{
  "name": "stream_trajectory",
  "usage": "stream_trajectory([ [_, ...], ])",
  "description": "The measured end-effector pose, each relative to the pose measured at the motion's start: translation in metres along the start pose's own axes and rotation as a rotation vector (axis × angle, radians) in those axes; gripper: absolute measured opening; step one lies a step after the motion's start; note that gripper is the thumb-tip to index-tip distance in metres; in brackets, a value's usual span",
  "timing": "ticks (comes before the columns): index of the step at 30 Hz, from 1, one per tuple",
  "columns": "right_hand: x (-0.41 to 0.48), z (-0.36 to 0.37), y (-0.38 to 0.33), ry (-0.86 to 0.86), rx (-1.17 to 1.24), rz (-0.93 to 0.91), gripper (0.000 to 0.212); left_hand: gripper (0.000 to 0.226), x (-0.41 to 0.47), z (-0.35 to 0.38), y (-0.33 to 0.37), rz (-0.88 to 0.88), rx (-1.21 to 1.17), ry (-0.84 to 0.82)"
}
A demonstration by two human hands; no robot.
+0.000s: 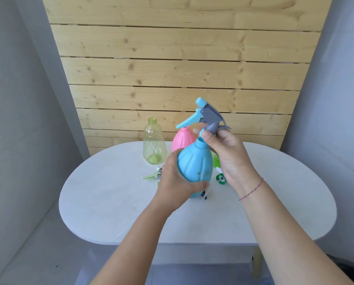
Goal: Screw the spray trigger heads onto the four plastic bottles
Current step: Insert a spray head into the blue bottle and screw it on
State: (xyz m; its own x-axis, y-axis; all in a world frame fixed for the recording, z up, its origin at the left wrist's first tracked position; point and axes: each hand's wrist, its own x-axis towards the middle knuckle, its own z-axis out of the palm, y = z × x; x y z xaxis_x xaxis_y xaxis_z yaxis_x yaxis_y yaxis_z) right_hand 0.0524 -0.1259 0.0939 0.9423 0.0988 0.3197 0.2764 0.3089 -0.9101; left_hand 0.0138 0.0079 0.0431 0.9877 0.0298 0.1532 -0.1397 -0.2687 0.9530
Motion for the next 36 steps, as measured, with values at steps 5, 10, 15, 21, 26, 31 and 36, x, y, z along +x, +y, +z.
stream_trajectory([
  [5,-0.001,-0.013,0.001,-0.204,-0.093,0.060,0.035,0.081,0.000,-0.011,0.002,-0.105,-0.162,-0.241],
  [10,-0.001,-0.027,-0.002,-0.385,-0.141,0.150,0.033,0.079,0.001,-0.022,0.001,-0.162,-0.266,-0.510],
  [15,-0.008,-0.036,-0.010,-0.527,0.036,0.287,0.046,0.060,-0.003,-0.035,-0.001,-0.231,-0.401,-0.835],
  [21,-0.013,-0.034,-0.016,-0.536,0.101,0.334,0.048,0.051,-0.006,-0.034,-0.009,-0.296,-0.604,-0.969],
  [26,-0.016,-0.043,-0.012,-0.558,0.138,0.318,0.052,0.059,-0.010,-0.028,-0.019,-0.337,-0.688,-0.889],
  [31,-0.013,-0.042,-0.011,-0.537,0.107,0.350,0.055,0.051,-0.009,-0.022,-0.014,-0.264,-0.653,-0.914],
  [36,-0.009,-0.043,-0.011,-0.347,-0.103,0.368,0.055,0.066,0.001,-0.021,-0.015,-0.275,-0.536,-0.763],
])
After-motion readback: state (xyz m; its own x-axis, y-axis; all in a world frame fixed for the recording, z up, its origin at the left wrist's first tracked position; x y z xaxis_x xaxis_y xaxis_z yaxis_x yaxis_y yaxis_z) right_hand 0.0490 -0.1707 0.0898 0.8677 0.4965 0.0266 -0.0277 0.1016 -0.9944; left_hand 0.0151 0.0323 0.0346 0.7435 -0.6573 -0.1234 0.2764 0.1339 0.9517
